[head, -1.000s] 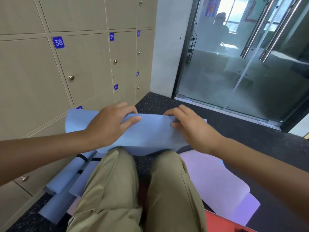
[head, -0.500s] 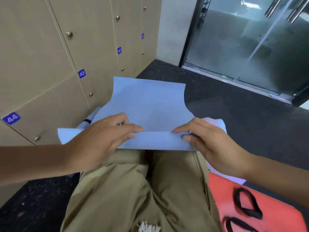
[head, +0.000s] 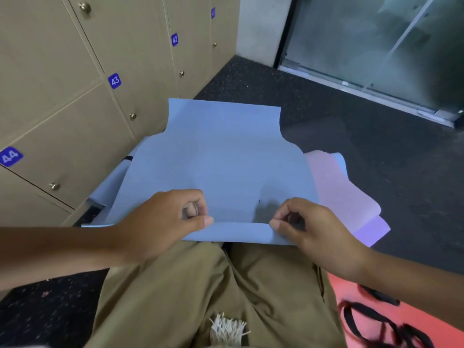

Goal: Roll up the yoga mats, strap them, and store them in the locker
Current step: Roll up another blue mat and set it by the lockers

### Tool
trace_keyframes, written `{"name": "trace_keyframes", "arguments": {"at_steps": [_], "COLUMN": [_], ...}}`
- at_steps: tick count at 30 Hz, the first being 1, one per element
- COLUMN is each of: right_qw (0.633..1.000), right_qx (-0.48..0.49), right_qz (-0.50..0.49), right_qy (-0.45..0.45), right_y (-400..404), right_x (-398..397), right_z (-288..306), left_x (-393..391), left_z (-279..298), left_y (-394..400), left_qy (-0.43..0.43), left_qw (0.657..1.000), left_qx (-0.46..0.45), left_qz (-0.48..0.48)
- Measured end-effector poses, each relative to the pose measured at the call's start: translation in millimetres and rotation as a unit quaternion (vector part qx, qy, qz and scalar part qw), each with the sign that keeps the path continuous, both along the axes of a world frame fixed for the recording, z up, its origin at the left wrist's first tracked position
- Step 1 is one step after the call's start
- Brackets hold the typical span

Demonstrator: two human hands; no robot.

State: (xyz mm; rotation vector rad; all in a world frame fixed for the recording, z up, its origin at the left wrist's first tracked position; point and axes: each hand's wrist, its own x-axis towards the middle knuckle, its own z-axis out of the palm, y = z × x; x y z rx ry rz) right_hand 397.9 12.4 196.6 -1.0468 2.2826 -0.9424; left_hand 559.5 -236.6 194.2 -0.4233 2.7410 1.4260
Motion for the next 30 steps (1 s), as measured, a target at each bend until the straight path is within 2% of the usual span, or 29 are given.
{"name": "trace_keyframes", "arguments": {"at_steps": [5,9,13,16,19,25,30], "right_qw": [0.995,0.981,0.931,0.912,0.92,0.955,0.962], "right_qx": [-0.032,-0.086,-0.096,-0.103,-0.098,-0.07,-0.017], "right_qz": [0.023,0.075,0.171,0.174,0.168,0.138,0.1], "right_qy": [0.091,0.157,0.308,0.357,0.34,0.254,0.253], "right_y": [0,10,19,20,20,19,17], "right_x": [6,6,-1,-4,-3,4,18], "right_z": [-17,-30,-39,-44,-45,-41,-36], "left_x": [-4,-1,3,6,8,18,20], "left_z": [0,-6,-15,-16,-15,-16,-11], "left_y": [4,3,-2,-2,2,12,24], "left_qy": [0.002,0.047,0.078,0.099,0.13,0.152,0.118], "left_qw": [0.999,0.993,0.979,0.969,0.94,0.889,0.901], "left_qx": [-0.037,-0.095,-0.147,-0.176,-0.269,-0.397,-0.402], "left_qz": [-0.001,-0.06,-0.12,-0.14,-0.165,-0.173,-0.111]}}
